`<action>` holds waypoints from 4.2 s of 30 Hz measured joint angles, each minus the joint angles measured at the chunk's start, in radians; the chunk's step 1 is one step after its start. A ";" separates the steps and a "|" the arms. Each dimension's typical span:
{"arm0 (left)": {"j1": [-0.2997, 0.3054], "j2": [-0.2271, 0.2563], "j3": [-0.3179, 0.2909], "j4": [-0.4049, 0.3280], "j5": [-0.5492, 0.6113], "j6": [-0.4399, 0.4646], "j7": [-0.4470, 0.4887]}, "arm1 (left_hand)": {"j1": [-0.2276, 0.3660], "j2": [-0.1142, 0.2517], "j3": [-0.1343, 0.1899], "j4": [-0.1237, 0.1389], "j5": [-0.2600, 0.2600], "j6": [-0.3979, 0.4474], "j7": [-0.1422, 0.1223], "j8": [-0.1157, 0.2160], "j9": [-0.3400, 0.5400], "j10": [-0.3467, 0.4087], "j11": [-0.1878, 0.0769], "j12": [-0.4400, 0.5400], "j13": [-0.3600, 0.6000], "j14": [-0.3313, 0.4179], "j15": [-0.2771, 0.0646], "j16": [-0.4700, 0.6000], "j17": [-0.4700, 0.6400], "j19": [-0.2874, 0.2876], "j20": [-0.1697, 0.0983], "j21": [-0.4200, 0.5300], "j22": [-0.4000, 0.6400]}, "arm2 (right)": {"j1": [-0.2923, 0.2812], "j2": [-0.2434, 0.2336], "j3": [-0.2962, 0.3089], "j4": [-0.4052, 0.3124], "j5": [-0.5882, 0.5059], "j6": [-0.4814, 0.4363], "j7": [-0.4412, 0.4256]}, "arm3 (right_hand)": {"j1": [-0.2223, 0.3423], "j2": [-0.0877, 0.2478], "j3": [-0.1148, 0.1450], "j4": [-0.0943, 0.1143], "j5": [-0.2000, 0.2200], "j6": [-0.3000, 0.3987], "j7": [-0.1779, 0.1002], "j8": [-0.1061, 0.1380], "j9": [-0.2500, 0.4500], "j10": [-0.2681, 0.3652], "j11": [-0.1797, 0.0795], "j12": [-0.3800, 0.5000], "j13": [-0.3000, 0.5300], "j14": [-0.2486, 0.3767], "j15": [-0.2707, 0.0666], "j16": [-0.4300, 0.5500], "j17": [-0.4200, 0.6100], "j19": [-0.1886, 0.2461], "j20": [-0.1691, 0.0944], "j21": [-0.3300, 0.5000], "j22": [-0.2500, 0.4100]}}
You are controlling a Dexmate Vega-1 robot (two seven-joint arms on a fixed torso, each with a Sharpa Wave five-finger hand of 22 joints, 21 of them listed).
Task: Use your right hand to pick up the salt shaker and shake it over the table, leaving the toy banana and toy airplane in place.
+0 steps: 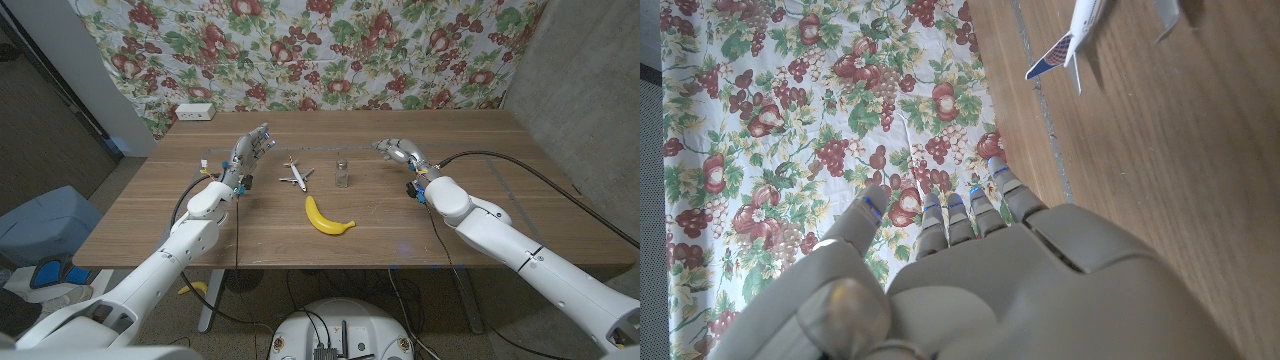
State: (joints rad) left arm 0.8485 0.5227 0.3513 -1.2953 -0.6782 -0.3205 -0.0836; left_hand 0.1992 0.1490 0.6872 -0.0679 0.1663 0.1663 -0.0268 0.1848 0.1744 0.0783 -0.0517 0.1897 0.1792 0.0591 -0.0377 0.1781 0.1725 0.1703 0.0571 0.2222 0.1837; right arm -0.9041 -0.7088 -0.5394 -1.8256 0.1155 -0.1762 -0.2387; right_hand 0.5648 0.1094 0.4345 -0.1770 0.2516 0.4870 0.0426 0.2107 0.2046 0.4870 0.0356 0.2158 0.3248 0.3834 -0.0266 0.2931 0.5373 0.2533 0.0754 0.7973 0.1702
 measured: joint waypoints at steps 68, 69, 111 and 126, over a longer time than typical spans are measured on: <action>0.028 0.011 -0.004 -0.044 -0.002 0.009 0.018 | 0.000 0.000 0.004 -0.004 0.000 0.000 0.000 0.000 0.000 0.006 0.006 0.000 0.000 0.014 0.007 0.000 0.000 0.009 0.009 0.000 0.000 | 0.133 -0.024 -0.167 -0.046 -0.189 -0.194 0.177 | 0.141 -0.101 -0.011 -0.002 -0.019 -0.086 -0.046 -0.015 0.000 -0.100 -0.054 -0.016 -0.022 -0.121 -0.011 -0.046 -0.051 -0.024 0.023 -0.081 0.000; 0.028 0.011 -0.004 -0.045 -0.002 0.010 0.018 | 0.000 0.000 0.004 -0.004 0.000 0.000 0.000 0.000 0.000 0.006 0.006 0.000 0.000 0.016 0.005 0.000 0.000 0.009 0.009 0.000 0.000 | 0.134 -0.024 -0.168 -0.045 -0.191 -0.192 0.178 | 0.141 -0.101 -0.011 -0.002 -0.019 -0.086 -0.046 -0.014 0.000 -0.103 -0.057 -0.016 -0.023 -0.121 -0.011 -0.046 -0.051 -0.024 0.023 -0.081 0.000; 0.016 0.012 -0.004 -0.031 -0.010 0.019 0.005 | -0.016 -0.005 0.011 0.003 0.000 0.000 0.000 0.000 0.000 0.009 0.002 0.000 0.000 0.043 0.014 0.007 0.000 0.018 0.018 0.000 0.000 | 0.198 0.032 -0.225 0.052 -0.238 -0.164 0.226 | 0.241 -0.149 -0.015 -0.006 -0.057 -0.069 -0.091 -0.004 -0.005 -0.093 -0.108 -0.016 -0.032 -0.132 -0.011 -0.053 -0.076 -0.009 0.008 -0.113 0.000; 0.030 0.019 -0.008 -0.052 -0.012 0.025 0.015 | -0.031 -0.009 0.011 0.003 0.000 0.000 0.000 0.000 0.000 0.018 0.004 0.000 0.000 0.050 0.015 0.007 0.000 0.023 0.023 0.000 0.000 | 0.202 0.049 -0.238 0.076 -0.258 -0.147 0.214 | 0.284 -0.150 -0.018 -0.003 -0.063 -0.049 -0.119 0.004 -0.004 -0.089 -0.139 -0.012 -0.038 -0.185 -0.014 -0.065 -0.088 -0.016 -0.006 -0.136 0.000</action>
State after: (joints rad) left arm 0.8789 0.5422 0.3437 -1.3478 -0.6899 -0.2950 -0.0689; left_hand 0.1686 0.1396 0.6985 -0.0651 0.1663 0.1663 -0.0268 0.1848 0.1744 0.0964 -0.0481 0.1897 0.1792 0.1095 -0.0230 0.1849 0.1725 0.1936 0.0803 0.2222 0.1837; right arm -0.7018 -0.6594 -0.7773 -1.7495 -0.1422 -0.3232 -0.0249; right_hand 0.8492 -0.0405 0.4168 -0.1805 0.1886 0.4378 -0.0761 0.2148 0.2002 0.3976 -0.1037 0.2041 0.2871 0.1980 -0.0411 0.2280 0.4495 0.2372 0.0693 0.6613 0.1701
